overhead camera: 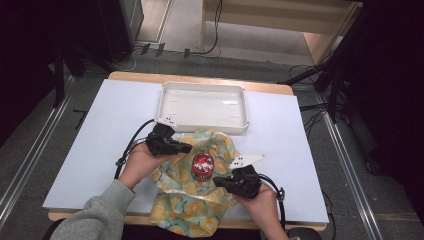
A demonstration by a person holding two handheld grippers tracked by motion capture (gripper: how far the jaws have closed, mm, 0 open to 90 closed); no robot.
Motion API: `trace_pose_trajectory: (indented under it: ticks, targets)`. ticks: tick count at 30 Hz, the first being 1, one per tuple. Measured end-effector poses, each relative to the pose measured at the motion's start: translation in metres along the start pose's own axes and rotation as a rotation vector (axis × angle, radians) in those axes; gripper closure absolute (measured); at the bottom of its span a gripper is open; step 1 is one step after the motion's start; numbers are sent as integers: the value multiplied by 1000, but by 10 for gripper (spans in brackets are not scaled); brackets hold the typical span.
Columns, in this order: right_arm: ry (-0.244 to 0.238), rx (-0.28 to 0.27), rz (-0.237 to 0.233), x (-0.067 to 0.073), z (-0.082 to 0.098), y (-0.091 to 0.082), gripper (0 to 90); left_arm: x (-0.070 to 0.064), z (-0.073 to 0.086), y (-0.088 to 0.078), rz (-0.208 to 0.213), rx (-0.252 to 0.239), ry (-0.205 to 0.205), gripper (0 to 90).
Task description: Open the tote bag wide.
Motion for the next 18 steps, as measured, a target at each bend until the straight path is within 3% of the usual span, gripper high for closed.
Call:
trace_pose_trajectory:
  ticks: [7, 18]
  targets:
    - [-17, 9, -31, 16, 8, 7, 900, 1, 7, 8, -4, 14, 4, 882]
    - [-60, 42, -76, 35, 18, 27, 900, 10, 17, 20, -22, 26, -30, 887]
Point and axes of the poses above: each handheld gripper's, and its own axes: y roughly forward along the jaws, z roughly out of its underside, x roughly to its left, the point moved 5 cm from there along y, roughly forward along the jaws, and after that the axes turned 3 degrees about y, right-handed, at the moved point
